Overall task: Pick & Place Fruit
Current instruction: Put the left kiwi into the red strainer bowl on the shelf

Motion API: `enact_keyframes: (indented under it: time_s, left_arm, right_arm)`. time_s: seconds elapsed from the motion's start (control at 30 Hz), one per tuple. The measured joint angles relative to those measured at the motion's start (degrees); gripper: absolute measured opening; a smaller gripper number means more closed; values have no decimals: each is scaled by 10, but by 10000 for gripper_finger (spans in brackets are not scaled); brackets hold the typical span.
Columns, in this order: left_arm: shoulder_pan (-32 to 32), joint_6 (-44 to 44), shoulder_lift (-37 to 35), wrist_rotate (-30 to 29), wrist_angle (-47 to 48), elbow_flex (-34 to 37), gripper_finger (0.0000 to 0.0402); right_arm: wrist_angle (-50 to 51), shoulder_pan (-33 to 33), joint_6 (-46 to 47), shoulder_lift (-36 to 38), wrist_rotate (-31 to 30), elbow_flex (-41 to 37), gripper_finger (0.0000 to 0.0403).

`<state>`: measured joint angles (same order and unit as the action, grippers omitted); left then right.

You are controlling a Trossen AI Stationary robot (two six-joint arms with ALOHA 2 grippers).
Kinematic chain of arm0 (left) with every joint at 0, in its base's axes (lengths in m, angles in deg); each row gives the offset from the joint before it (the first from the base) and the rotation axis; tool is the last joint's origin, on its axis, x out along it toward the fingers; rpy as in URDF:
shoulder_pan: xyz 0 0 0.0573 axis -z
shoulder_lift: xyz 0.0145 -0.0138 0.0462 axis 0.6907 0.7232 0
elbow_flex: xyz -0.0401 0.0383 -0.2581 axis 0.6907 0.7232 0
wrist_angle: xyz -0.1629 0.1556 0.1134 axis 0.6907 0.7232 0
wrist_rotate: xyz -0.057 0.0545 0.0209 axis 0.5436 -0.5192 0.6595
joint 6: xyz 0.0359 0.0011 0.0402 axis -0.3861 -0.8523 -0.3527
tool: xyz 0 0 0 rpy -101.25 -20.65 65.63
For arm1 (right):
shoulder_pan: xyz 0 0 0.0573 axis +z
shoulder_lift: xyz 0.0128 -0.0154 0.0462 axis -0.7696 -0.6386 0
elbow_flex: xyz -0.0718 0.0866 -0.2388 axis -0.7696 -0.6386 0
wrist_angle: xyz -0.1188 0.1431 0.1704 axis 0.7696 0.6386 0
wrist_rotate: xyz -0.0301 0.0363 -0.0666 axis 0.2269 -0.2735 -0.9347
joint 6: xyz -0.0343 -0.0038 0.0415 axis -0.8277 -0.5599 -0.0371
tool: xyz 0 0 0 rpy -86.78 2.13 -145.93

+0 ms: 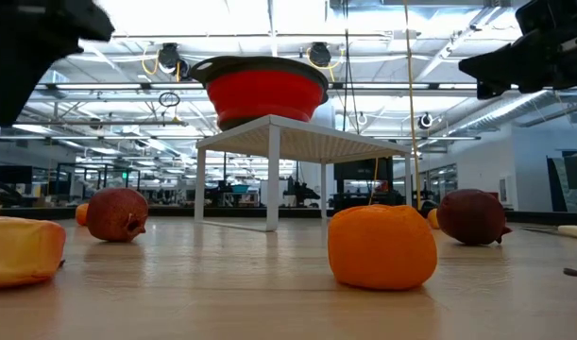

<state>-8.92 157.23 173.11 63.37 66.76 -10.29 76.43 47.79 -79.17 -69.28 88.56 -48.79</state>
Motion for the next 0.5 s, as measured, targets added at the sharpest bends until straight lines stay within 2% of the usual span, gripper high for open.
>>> enact_keyframes:
  time_s: [0.23,0.5]
  left_arm:
    - [0,24,0,7,-50,63,388]
    - [-4,33,0,13,-73,114,392]
  right_arm:
    - [-14,0,0,0,0,0,0]
    - [-13,0,0,0,0,0,0]
